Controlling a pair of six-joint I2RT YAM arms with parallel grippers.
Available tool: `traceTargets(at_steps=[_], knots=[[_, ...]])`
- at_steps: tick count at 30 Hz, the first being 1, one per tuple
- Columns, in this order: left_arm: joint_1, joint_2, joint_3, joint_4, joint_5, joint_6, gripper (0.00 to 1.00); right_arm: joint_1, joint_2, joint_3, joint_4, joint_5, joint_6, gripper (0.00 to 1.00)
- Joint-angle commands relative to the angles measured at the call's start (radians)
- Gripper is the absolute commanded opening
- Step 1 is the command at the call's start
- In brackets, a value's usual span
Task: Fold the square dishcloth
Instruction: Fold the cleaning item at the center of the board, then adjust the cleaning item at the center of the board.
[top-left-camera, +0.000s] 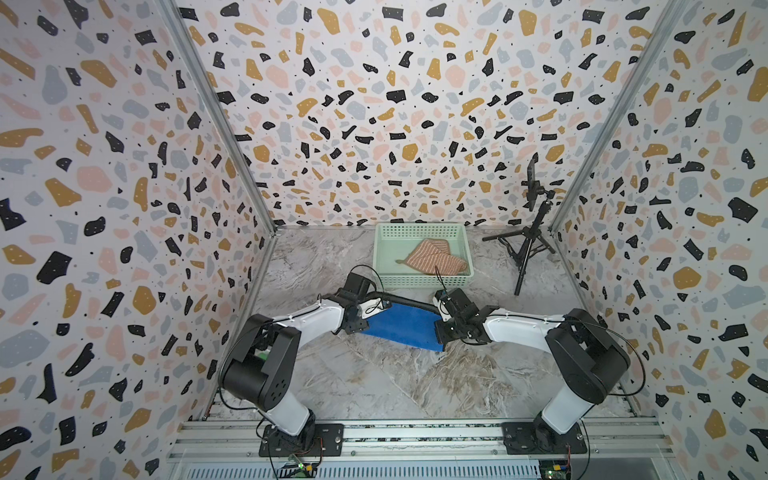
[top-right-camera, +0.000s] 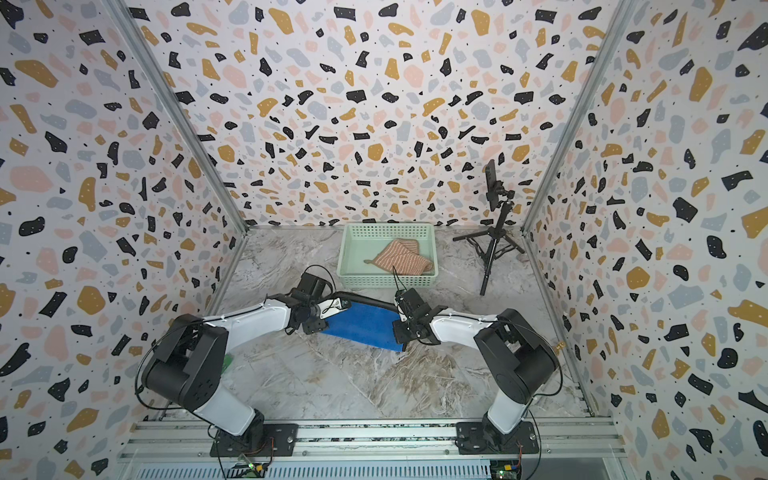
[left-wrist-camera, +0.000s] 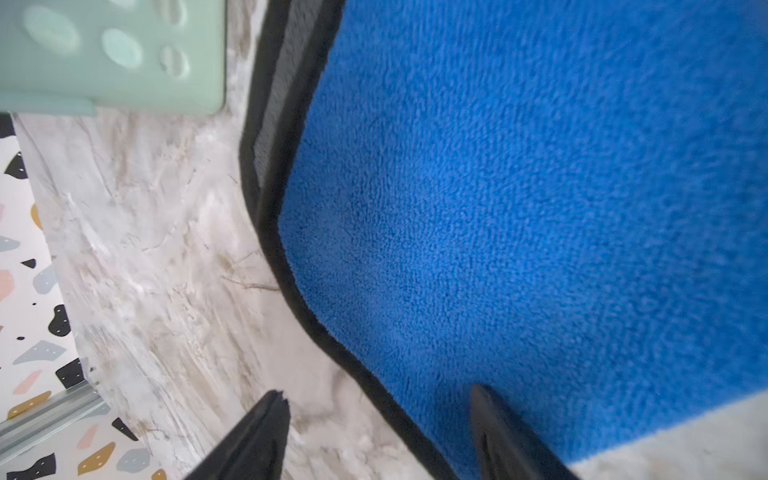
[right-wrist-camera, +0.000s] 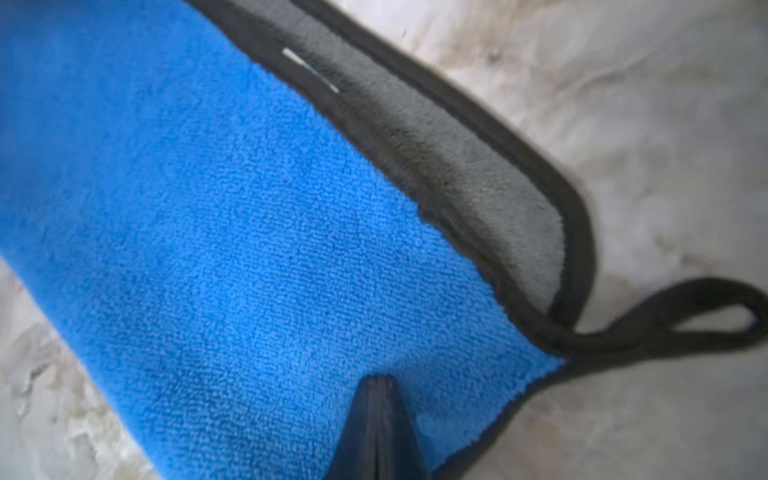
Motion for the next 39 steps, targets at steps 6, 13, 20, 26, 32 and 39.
traceTargets(at_steps=[6, 13, 20, 26, 32, 39], knots=[[0.002, 0.009, -0.015, -0.02, -0.005, 0.017, 0.72, 0.134, -0.188, -0.252, -0.109, -0.006, 0.145, 0.03], [0.002, -0.1, -0.008, -0.099, 0.049, 0.011, 0.74, 0.264, -0.379, -0.271, -0.139, -0.169, 0.255, 0.1], [-0.004, -0.108, 0.046, -0.186, 0.124, -0.067, 0.74, 0.162, -0.331, -0.142, -0.147, -0.219, 0.179, 0.08], [-0.038, -0.004, 0.044, -0.1, 0.02, -0.056, 0.73, 0.112, -0.144, -0.126, -0.12, -0.212, 0.148, 0.0], [-0.11, 0.139, 0.101, 0.004, -0.072, -0.038, 0.73, 0.146, -0.18, -0.258, -0.048, -0.202, 0.223, 0.0], [-0.224, 0.303, 0.259, 0.089, -0.091, -0.018, 0.74, 0.346, -0.202, -0.392, 0.267, -0.26, 0.455, 0.0]])
